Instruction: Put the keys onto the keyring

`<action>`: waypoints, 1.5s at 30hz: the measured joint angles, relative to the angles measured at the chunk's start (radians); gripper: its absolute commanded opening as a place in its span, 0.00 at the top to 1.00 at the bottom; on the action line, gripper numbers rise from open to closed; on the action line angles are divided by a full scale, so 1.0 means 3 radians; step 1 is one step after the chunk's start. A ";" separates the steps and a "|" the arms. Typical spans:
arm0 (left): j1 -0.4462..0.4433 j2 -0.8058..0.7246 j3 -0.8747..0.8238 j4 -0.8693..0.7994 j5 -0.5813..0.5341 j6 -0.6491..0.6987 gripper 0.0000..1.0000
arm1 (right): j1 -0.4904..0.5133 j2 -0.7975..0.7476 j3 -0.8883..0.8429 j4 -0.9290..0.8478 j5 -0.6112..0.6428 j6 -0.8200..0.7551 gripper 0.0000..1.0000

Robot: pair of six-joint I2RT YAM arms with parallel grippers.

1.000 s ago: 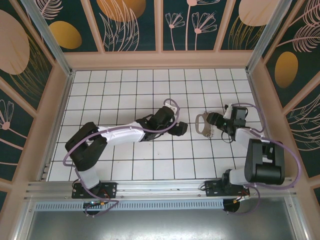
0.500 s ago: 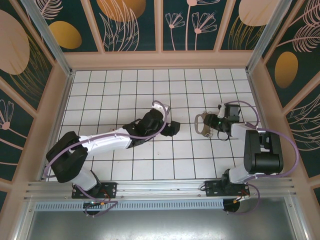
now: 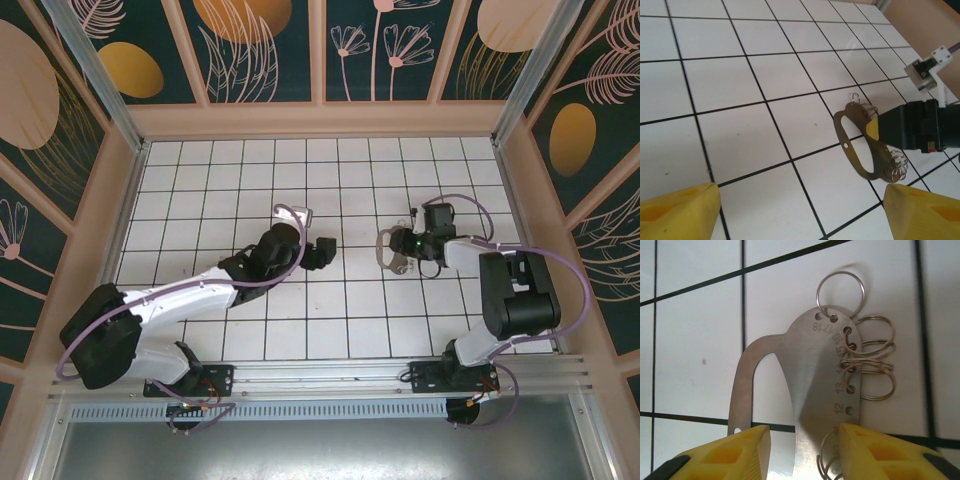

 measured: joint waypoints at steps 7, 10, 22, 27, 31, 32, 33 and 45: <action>0.0128 -0.0156 -0.0163 0.0020 -0.0076 -0.0071 0.17 | 0.0561 0.0182 0.0121 0.0192 0.0023 0.0233 0.64; 0.0189 -0.0207 -0.0214 0.0008 -0.0075 -0.0088 0.18 | 0.0844 0.0229 0.0136 0.0299 -0.0001 0.0401 0.64; 0.0530 -0.0356 -0.0329 -0.0153 0.0010 -0.0137 0.18 | 0.1144 -0.0047 0.0608 -0.0108 0.0243 0.0345 0.51; 0.0593 -0.0360 -0.0364 -0.0219 0.0127 -0.0150 0.19 | 0.1123 0.0062 0.1208 -0.0510 0.0526 -0.0116 0.54; 0.0885 -0.0437 -0.0470 -0.0259 0.0294 -0.0170 0.19 | 0.1091 0.0356 0.1462 -0.0707 0.0590 -0.0390 0.54; 0.1006 -0.0462 -0.0514 -0.0271 0.0337 -0.0174 0.19 | 0.1078 0.0425 0.1484 -0.0759 0.0587 -0.0444 0.54; 0.1155 -0.0479 -0.0562 -0.0286 0.0384 -0.0186 0.19 | 0.1066 0.0483 0.1490 -0.0797 0.0582 -0.0482 0.54; 0.2199 0.0037 -0.0621 -0.0478 0.0226 -0.0181 0.24 | 0.1041 0.0556 0.1439 -0.0726 0.0393 -0.0645 0.46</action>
